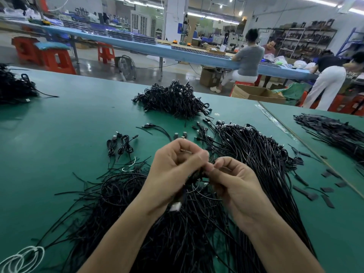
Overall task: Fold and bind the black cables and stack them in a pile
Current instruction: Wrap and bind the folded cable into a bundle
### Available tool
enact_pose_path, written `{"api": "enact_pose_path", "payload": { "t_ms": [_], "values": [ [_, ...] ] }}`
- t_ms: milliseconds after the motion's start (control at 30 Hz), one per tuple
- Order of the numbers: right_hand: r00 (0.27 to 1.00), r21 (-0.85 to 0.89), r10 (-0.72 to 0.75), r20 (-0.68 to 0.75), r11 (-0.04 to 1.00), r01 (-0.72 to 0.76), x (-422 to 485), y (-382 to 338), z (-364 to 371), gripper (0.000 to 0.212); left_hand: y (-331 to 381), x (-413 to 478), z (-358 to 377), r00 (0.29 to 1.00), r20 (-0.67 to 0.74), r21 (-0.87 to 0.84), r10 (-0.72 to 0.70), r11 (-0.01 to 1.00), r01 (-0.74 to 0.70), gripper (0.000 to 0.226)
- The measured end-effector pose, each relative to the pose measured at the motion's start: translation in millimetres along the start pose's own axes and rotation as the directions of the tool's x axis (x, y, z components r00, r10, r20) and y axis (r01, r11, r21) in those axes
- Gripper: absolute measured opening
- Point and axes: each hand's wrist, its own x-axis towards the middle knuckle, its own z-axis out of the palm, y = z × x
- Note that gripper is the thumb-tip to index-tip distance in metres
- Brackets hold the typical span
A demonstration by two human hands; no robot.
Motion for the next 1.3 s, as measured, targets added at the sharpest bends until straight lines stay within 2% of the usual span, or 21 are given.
{"api": "enact_pose_path", "payload": {
  "t_ms": [100,200,300,400,467,567,667,733,800,933,1100,1133,1200,1233,1300],
  "values": [
    [0.977,-0.209,-0.19,-0.097,0.964,0.167,2,-1,-2,0.022,-10,1,-3,0.996,-0.067,0.268,0.062,0.962,-0.042,0.037],
    [0.904,-0.461,-0.405,-0.138,0.834,0.303,3,-2,-3,0.021,-16,2,-5,0.991,-0.094,0.432,0.099,0.9,-0.049,0.036],
    [0.838,-0.543,-0.536,-0.105,0.737,0.403,1,-2,2,0.023,-21,3,-2,0.999,-0.002,0.425,-0.045,0.904,0.041,0.031],
    [0.809,-0.548,-0.584,-0.064,0.698,0.461,-2,0,8,0.025,-24,1,3,0.983,0.081,0.296,-0.164,0.946,0.133,0.025],
    [0.82,-0.513,-0.569,-0.06,0.722,0.464,-3,0,12,0.026,-24,1,5,0.982,0.075,0.208,-0.175,0.966,0.156,0.021],
    [0.872,-0.373,-0.486,-0.067,0.823,0.43,-2,-2,12,0.023,-20,3,5,0.982,0.012,-0.002,-0.189,0.982,0.189,0.006],
    [0.926,-0.306,-0.377,-0.027,0.885,0.351,-3,-2,11,0.02,-9,6,2,0.982,-0.028,-0.33,-0.188,0.929,0.168,0.017],
    [0.954,-0.259,-0.3,0.004,0.921,0.29,-3,1,9,0.022,-2,6,0,0.985,-0.045,-0.391,-0.164,0.91,0.134,0.025],
    [0.97,-0.243,-0.24,0.043,0.939,0.243,-3,3,10,0.026,1,4,-1,0.986,-0.052,-0.307,-0.159,0.942,0.136,0.042],
    [0.981,-0.212,-0.169,0.097,0.959,0.186,-2,2,10,0.02,-1,1,0,0.996,-0.054,-0.175,-0.078,0.982,0.067,0.039],
    [0.989,-0.168,-0.139,0.052,0.975,0.146,1,-3,3,0.014,-3,1,1,0.999,-0.045,-0.086,0.01,0.996,-0.014,0.053],
    [0.99,-0.161,-0.135,0.03,0.977,0.138,1,-4,1,0.014,-4,1,0,1.0,-0.016,-0.038,0.022,0.999,-0.023,0.047],
    [0.989,-0.151,-0.145,-0.006,0.978,0.142,2,-7,-2,0.014,-5,1,-1,0.999,0.03,0.047,0.016,0.999,-0.018,0.02],
    [0.988,-0.154,-0.156,-0.024,0.977,0.15,2,-8,-3,0.014,-6,2,-2,1.0,0.019,0.113,0.003,0.994,-0.005,0.019],
    [0.979,-0.18,-0.189,-0.069,0.968,0.175,2,-8,-5,0.016,-13,2,-4,0.999,-0.035,0.283,-0.014,0.959,0.024,0.042]
  ]
}}
